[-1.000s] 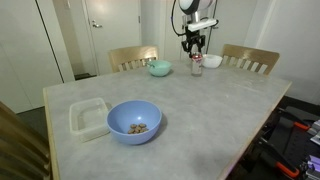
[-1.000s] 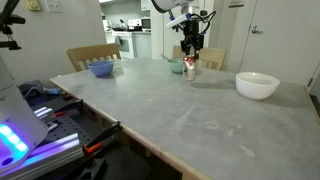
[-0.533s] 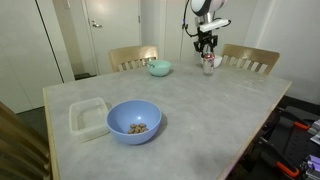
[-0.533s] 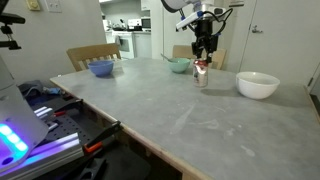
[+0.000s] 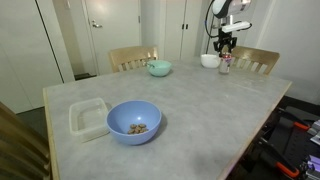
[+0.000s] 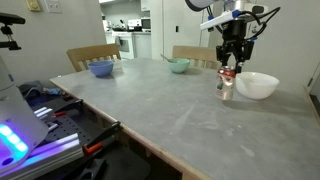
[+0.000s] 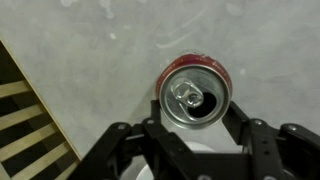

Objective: Pick up the can from the table and move it to the right.

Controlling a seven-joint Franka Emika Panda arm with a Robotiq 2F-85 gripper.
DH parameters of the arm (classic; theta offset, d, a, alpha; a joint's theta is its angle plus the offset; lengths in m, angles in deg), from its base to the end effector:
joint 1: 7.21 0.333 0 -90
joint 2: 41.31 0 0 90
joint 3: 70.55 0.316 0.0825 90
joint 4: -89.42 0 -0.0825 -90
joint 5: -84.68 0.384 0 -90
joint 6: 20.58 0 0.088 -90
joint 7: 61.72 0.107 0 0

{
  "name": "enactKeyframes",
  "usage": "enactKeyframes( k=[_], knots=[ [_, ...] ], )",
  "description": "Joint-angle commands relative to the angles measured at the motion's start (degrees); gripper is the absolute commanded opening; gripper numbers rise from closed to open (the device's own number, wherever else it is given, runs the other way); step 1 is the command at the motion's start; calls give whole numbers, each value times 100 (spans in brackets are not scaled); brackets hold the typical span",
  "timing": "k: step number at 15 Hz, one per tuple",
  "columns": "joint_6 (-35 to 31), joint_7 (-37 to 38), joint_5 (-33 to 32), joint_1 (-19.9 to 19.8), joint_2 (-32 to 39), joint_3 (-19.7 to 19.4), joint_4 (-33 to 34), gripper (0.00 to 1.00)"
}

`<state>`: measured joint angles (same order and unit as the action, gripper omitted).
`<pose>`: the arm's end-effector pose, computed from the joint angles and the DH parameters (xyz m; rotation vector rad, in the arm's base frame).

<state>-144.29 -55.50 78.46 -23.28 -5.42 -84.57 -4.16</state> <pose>0.5952 -0.3273 0.2562 2.8238 -0.7670 -0.1935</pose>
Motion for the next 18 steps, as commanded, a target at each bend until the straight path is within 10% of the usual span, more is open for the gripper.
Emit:
enactKeyframes(
  k=[1, 10, 12, 18],
  knots=[
    [-28, -443, 238, -331, 266, 69, 291, 38],
    [-85, -688, 387, -578, 659, 80, 702, 38],
    [-30, -681, 409, -599, 673, 80, 768, 90],
    [787, -508, 363, -507, 325, 1, 846, 100]
  ],
)
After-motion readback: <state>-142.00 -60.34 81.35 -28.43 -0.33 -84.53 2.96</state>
